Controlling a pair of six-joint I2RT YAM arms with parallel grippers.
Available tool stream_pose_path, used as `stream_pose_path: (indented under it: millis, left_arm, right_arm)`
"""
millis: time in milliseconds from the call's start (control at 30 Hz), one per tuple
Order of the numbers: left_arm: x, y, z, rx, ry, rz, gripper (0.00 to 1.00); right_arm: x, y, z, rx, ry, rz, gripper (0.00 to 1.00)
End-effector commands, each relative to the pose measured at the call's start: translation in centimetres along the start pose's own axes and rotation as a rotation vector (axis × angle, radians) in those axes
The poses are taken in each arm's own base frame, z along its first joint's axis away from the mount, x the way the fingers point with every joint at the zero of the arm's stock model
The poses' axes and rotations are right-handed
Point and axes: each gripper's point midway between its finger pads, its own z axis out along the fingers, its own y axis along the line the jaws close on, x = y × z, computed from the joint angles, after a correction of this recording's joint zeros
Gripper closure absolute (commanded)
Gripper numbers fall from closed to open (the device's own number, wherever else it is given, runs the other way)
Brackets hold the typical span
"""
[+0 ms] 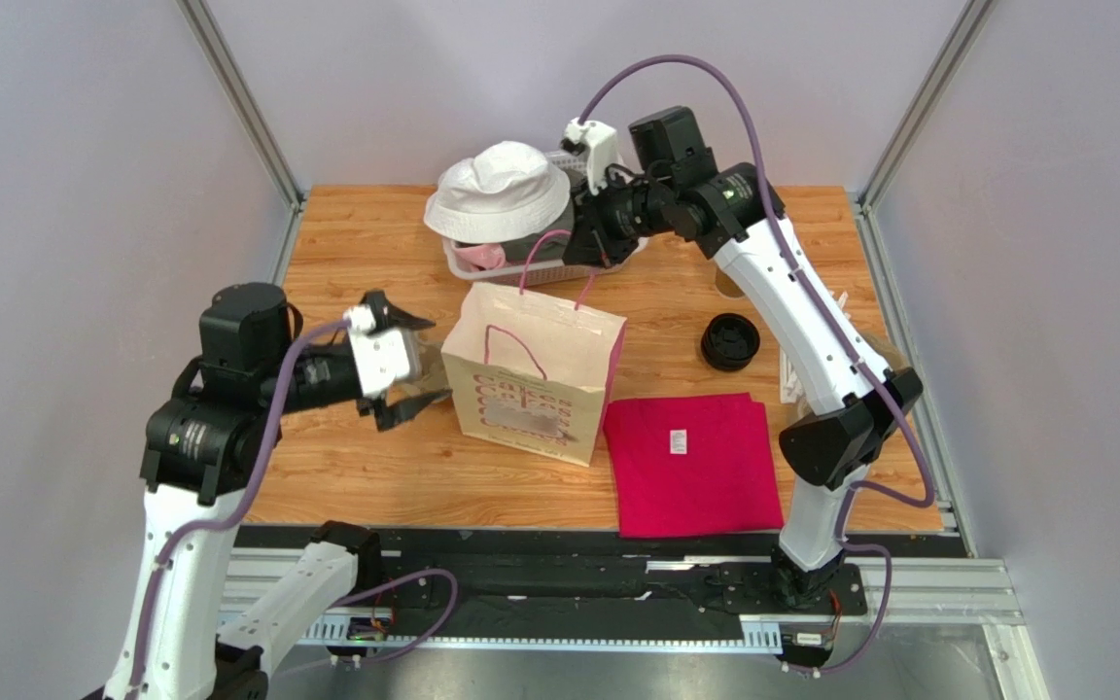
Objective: Pack the takeout coffee
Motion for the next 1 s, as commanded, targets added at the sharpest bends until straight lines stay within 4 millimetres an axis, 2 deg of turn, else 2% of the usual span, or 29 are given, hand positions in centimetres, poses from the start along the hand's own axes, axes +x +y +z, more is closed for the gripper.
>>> stream_pose_path:
  millis: [0,67,133,167,300,367,533,667,800,833,967]
  left_arm:
    - [3.1,6.9,1.6,-0.291,0.062,-0.503,0.18]
    - [4.3,9.4,1.8,-0.386,0.091,-0.610,0.21]
    - [5.1,10.7,1.9,-0.457,0.103,-0.718,0.23]
    - [5.8,11.3,2.4,-0.467,0.118,-0.757,0.23]
    - [6.8,12.7,3.6,-0.506,0.099,-0.863,0.23]
    - [7.3,13.2,4.5,-0.495,0.088,-0.892,0.24]
    - [8.0,14.5,5.3,-0.520,0.084,-0.929,0.27]
    - [8.9,14.1,5.9,-0.481,0.126,-0.949,0.29]
    - [10.1,12.5,6.4,-0.422,0.184,-0.978,0.29]
    - [10.0,12.3,6.5,-0.407,0.185,-0.979,0.29]
    - [10.9,10.8,7.2,-0.332,0.218,-0.997,0.30]
  right_arm:
    - [-2.3,-0.9,-3.0,0.050,-0.130,0.217,1.00]
    - [-2.5,-0.1,-3.4,0.019,-0.151,0.247,1.00]
    - [-2.5,0.4,-3.5,-0.003,-0.160,0.276,1.00]
    - [-1.8,0.7,-3.2,-0.021,-0.147,0.321,1.00]
    - [0.1,1.7,-2.4,-0.077,-0.088,0.403,1.00]
    - [0.7,2.4,-2.2,-0.121,-0.073,0.414,1.00]
    - [1.5,2.5,-2.0,-0.129,-0.055,0.414,1.00]
    - [2.4,1.3,-1.3,-0.123,-0.035,0.451,1.00]
    - [1.2,-0.5,-1.1,-0.141,-0.057,0.493,1.00]
    - [0.7,-0.5,-1.1,-0.156,-0.064,0.488,1.00]
    - [0.4,1.9,-1.6,-0.310,-0.050,0.487,1.00]
